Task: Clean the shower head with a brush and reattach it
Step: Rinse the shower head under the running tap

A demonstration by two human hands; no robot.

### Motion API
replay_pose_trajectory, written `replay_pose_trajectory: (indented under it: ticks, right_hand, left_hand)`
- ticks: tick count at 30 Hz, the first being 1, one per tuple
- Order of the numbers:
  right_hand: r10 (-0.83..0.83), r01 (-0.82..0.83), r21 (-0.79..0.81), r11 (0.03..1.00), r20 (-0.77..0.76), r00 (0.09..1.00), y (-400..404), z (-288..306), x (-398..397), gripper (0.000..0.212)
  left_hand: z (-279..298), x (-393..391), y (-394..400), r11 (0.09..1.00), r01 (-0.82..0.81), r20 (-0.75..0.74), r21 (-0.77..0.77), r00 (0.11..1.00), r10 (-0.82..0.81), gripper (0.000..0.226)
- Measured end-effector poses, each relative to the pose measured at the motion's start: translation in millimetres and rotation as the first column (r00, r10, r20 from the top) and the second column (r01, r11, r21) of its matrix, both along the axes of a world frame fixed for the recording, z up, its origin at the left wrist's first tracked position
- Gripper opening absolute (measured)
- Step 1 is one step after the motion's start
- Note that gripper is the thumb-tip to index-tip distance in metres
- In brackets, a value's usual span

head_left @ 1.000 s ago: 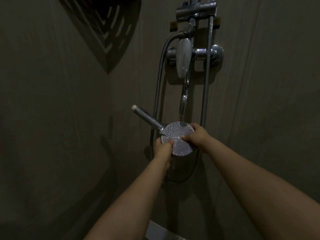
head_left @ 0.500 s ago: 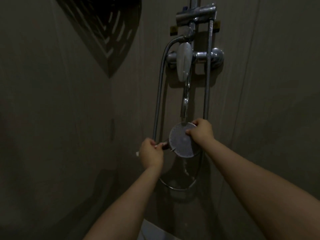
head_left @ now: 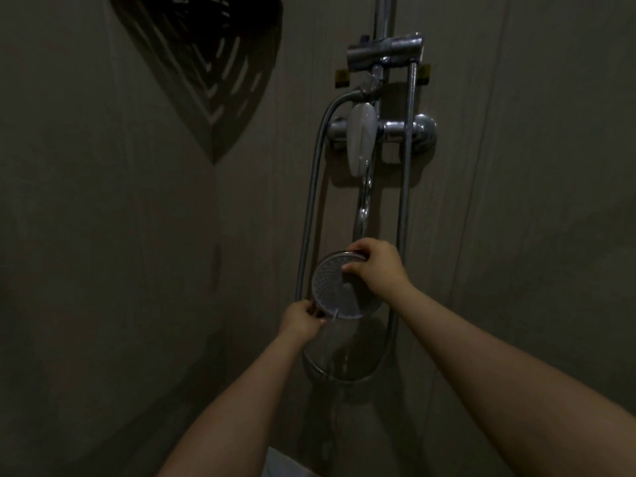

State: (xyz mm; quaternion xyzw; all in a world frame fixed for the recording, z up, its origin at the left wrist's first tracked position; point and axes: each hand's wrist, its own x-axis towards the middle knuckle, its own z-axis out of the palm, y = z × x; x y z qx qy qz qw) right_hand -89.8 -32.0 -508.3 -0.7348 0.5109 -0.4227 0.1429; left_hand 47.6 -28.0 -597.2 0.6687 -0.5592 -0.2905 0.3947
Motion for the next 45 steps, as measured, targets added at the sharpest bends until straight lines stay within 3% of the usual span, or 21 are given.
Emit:
replay_pose_trajectory:
  ticks: [3, 7, 11, 13, 15, 21, 29, 33, 38, 41, 45]
  right_hand:
    - [-0.112, 0.083, -0.153, 0.985, -0.187, 0.976, 7.4, 4.5, 2.9, 0.027]
    - [-0.288, 0.095, -0.418, 0.904, -0.429, 0.856, 13.0, 12.8, 5.9, 0.028]
    - [-0.283, 0.074, -0.64, 0.765, -0.231, 0.931, 2.6, 34.3, 9.0, 0.019]
    - [-0.347, 0.107, -0.774, 0.624, -0.152, 0.926, -3.5, 46.5, 7.1, 0.031]
    - [-0.431, 0.114, -0.82, 0.561, -0.172, 0.886, -5.6, 58.8, 3.8, 0.042]
    - [-0.487, 0.069, -0.716, 0.695, -0.398, 0.778, -10.9, 63.7, -6.2, 0.068]
    - [-0.559, 0.084, -0.717, 0.692, -0.458, 0.691, -9.3, 59.4, -11.5, 0.071]
    - [-0.571, 0.11, -0.67, 0.734, -0.522, 0.633, -7.6, 54.5, -12.6, 0.071]
    - [-0.551, 0.142, -0.624, 0.768, -0.532, 0.643, -0.5, 55.2, -5.0, 0.077]
    - [-0.503, 0.181, -0.573, 0.8, -0.475, 0.722, 6.3, 53.6, 5.4, 0.076]
    - [-0.417, 0.153, -0.535, 0.83, -0.415, 0.809, 17.0, 46.3, 11.6, 0.066]
  left_hand:
    - [0.7, 0.6, -0.1, 0.998, -0.052, -0.013, -0.04, 0.999, 0.052, 0.038]
    - [0.8, 2.7, 0.1, 0.989, -0.129, -0.129, -0.067, 0.984, 0.119, 0.034]
    - [-1.5, 8.7, -0.6, 0.979, -0.197, -0.201, -0.057, 0.962, 0.183, 0.035]
    - [-3.5, 11.3, -1.3, 0.975, -0.215, -0.229, -0.064, 0.954, 0.195, 0.035]
    - [-4.0, 11.9, -1.1, 0.971, -0.236, -0.277, -0.045, 0.937, 0.215, 0.035]
    - [-4.9, 14.4, -3.6, 0.971, -0.24, -0.373, 0.014, 0.899, 0.228, 0.031]
    - [9.4, 13.8, 1.9, 0.971, -0.239, -0.546, -0.022, 0.816, 0.189, 0.029]
    - [10.7, 18.7, 6.4, 0.97, -0.241, -0.557, -0.031, 0.81, 0.184, 0.031]
    - [10.0, 29.0, 16.6, 0.954, -0.295, -0.566, -0.045, 0.795, 0.219, 0.034]
    - [22.8, 31.2, 22.2, 0.937, -0.345, -0.597, -0.056, 0.764, 0.246, 0.035]
    - [36.4, 33.2, 25.9, 0.929, -0.356, -0.513, -0.102, 0.819, 0.258, 0.036]
